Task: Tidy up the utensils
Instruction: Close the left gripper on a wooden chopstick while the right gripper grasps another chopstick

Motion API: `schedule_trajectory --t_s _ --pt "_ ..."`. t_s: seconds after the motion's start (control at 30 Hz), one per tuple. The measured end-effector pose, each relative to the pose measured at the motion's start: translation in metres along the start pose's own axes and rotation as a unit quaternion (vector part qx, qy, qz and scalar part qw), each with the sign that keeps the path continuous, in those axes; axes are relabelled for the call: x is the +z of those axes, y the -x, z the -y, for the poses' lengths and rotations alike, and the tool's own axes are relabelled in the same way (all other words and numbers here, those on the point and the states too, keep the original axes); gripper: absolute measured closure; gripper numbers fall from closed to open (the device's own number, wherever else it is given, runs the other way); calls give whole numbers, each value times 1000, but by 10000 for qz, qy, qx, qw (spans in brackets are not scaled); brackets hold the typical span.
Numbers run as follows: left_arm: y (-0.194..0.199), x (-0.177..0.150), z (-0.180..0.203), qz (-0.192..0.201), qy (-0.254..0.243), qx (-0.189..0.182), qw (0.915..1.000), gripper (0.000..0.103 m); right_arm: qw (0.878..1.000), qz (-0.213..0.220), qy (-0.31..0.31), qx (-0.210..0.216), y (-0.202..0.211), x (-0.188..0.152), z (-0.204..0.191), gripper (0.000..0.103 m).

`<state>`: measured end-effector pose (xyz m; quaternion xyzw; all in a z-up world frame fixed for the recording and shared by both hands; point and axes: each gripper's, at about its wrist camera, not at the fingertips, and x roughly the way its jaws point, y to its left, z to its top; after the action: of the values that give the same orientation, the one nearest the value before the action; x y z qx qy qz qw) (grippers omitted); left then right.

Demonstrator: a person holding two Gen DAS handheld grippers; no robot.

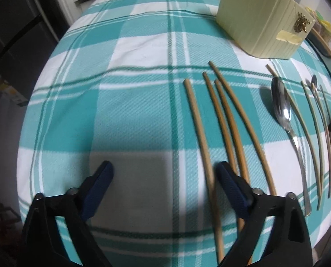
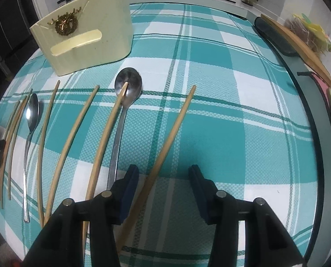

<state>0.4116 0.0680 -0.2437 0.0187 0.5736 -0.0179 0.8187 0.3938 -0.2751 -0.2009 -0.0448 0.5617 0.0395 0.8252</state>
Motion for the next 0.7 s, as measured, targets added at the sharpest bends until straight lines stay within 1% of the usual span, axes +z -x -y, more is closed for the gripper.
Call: schedule_trajectory --t_s 0.03,0.07,0.1,0.17,0.2,0.23,0.27,0.3,0.33,0.37,0.43,0.5,0.6,0.7 --pt "0 6 2 -30 -52 -13 10000 25 10000 -31 4 12 -1 4 1 52" --pt "0 12 5 -76 -98 -39 9999 35 10000 -74 -11 41 -4 12 3 55" --pt "0 18 8 -108 -146 -63 9998 41 9999 -103 -62 83 -8 18 5 55" --pt "0 26 14 -127 -236 -90 9996 67 9997 -78 -206 96 -13 32 11 58" --pt "0 28 16 -118 -256 -101 9996 74 9995 -102 -286 92 -16 42 14 63" --pt "0 30 18 -94 -271 -109 9995 88 9992 -76 -367 101 -18 50 17 65" --pt "0 31 20 -71 -279 -127 9995 95 9990 -49 -426 94 -20 56 19 72" --pt "-1 33 20 -44 -275 -128 9995 96 9989 -32 -456 81 -22 60 21 86" --pt "-1 34 19 -2 -250 -156 9996 98 9985 -20 -529 121 -24 65 24 93" --pt "-1 36 17 35 -199 -205 9996 98 9979 -3 -616 207 -25 67 27 95" --pt "6 38 9 135 -5 -311 9994 99 9962 116 -783 358 -20 69 33 96" --pt "22 37 1 364 155 -528 9978 99 9943 354 -869 515 -3 65 35 96" --pt "62 28 -5 835 248 -766 9932 99 9917 799 -762 659 39 55 32 96" --pt "104 22 -10 1297 228 -1002 9862 99 9885 1199 -574 717 84 43 28 96"
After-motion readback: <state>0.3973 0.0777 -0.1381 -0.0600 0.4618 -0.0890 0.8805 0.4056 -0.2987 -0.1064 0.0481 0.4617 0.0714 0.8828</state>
